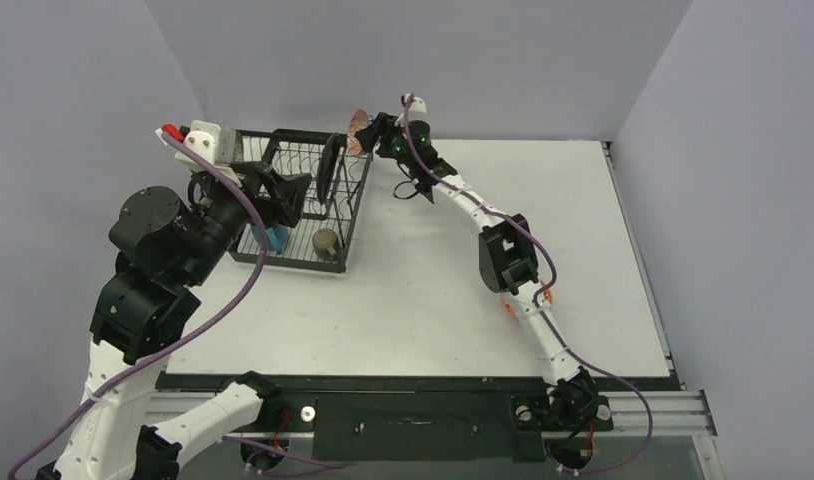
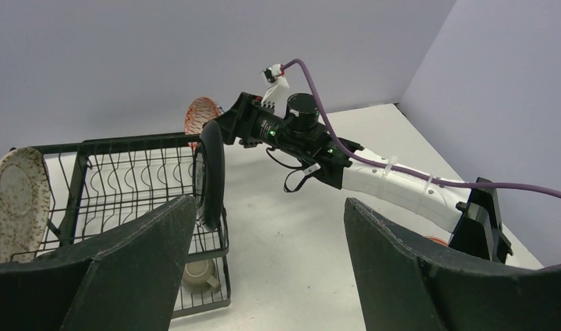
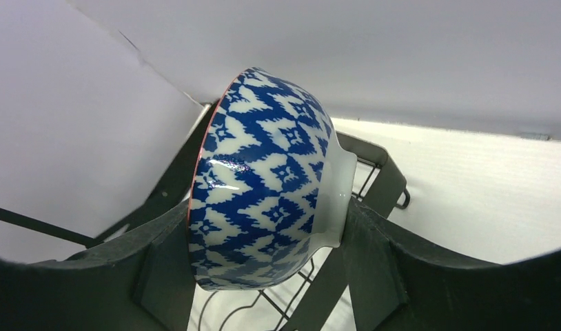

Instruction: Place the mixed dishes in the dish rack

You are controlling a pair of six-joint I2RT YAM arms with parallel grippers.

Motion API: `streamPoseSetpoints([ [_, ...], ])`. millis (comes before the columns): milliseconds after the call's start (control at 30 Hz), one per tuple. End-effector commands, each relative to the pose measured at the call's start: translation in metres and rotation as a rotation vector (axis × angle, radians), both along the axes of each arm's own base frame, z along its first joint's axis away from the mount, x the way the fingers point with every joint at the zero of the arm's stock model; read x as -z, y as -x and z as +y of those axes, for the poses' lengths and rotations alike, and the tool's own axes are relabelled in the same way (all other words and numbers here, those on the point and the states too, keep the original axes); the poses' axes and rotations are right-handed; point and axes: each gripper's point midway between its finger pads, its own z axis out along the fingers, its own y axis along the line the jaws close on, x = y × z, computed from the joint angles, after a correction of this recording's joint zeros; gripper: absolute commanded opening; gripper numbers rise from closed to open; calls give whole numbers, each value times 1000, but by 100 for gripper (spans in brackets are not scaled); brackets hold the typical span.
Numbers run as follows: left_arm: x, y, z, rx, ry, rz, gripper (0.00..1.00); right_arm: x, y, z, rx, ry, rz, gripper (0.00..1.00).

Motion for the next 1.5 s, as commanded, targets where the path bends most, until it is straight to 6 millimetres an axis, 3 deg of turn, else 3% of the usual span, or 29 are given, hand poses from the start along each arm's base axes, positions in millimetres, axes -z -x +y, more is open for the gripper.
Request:
streamPoseSetpoints([
  [0, 0, -1, 7, -38, -9, -15, 76, -47, 1, 11, 63, 67, -183, 0],
  [433, 2, 1, 4, -21, 9, -8, 76, 5, 8, 20, 117, 409, -242, 0],
  [800, 4, 1, 2, -13, 13, -2, 76, 8, 12, 23, 121, 549, -309, 0],
  [967, 13, -1, 2, -20, 16, 13, 76, 14, 15, 23, 100, 500, -262, 0],
  [1000, 14, -2, 2, -22, 17, 16, 76, 7, 17, 23, 92, 483, -266, 0],
  [1033, 16, -2, 2, -22, 16, 21, 76, 14, 20, 24, 81, 468, -240, 0],
  [1067, 16, -2, 2, -23, 17, 22, 77, 4, 23, 26, 68, 438, -247, 0],
  [1100, 19, -2, 2, -23, 15, 27, 77, 10, 25, 26, 65, 420, -218, 0],
  [1200, 21, -3, 1, -21, 17, 33, 77, -3, 37, 35, 18, 336, -199, 0],
  [1467, 23, -1, 0, -13, 21, 38, 77, -1, 44, 38, -6, 227, -134, 0],
])
